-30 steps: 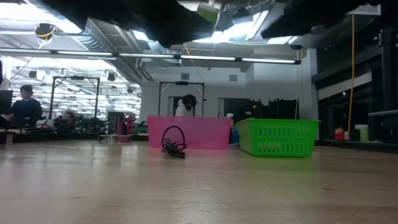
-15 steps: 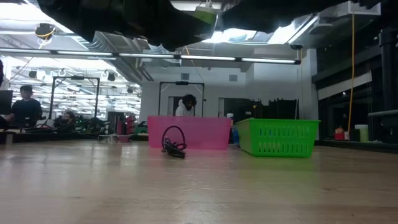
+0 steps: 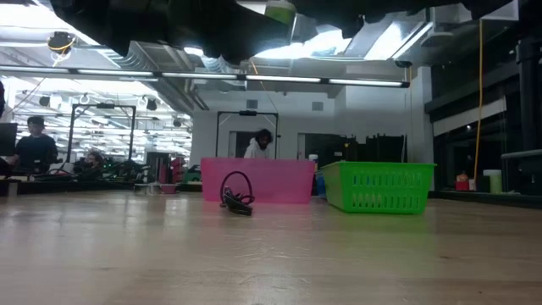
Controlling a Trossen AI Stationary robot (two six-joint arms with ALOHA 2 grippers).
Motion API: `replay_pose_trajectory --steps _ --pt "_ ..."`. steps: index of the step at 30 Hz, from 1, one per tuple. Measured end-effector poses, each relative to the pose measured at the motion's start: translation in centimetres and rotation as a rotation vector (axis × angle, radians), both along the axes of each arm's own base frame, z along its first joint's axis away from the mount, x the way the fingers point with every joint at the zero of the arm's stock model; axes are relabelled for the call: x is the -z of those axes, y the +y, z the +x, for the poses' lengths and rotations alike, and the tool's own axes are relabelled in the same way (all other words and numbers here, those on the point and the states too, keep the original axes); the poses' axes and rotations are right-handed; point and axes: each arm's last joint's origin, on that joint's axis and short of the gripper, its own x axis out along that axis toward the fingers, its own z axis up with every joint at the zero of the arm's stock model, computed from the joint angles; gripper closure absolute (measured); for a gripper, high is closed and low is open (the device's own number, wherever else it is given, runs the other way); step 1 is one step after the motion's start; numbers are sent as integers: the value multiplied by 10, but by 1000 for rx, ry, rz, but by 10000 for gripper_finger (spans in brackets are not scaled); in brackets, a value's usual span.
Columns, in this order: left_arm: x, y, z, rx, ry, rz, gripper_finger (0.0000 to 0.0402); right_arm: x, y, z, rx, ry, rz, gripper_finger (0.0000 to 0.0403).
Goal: Pick and place items into bin
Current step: Put the green charger adapter into the green bin
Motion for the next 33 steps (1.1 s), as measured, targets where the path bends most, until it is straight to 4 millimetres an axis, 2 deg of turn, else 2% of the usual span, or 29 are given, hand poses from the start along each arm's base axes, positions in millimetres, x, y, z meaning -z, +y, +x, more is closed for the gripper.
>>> replay_pose_trajectory --steps 12,24,28,33 --pt "-1 2 0 -8 -9 -8 256 -7 -2 -1 7 -49 -112 238" --pt "1 2 0 -14 11 -6 256 -1 -4 -2 32 19 -141 235" --pt "0 2 0 -12 6 -7 256 1 -5 -2 57 34 -159 213" --pt "-1 2 0 -10 -3 -10 256 -2 -8 -4 146 36 -210 166"
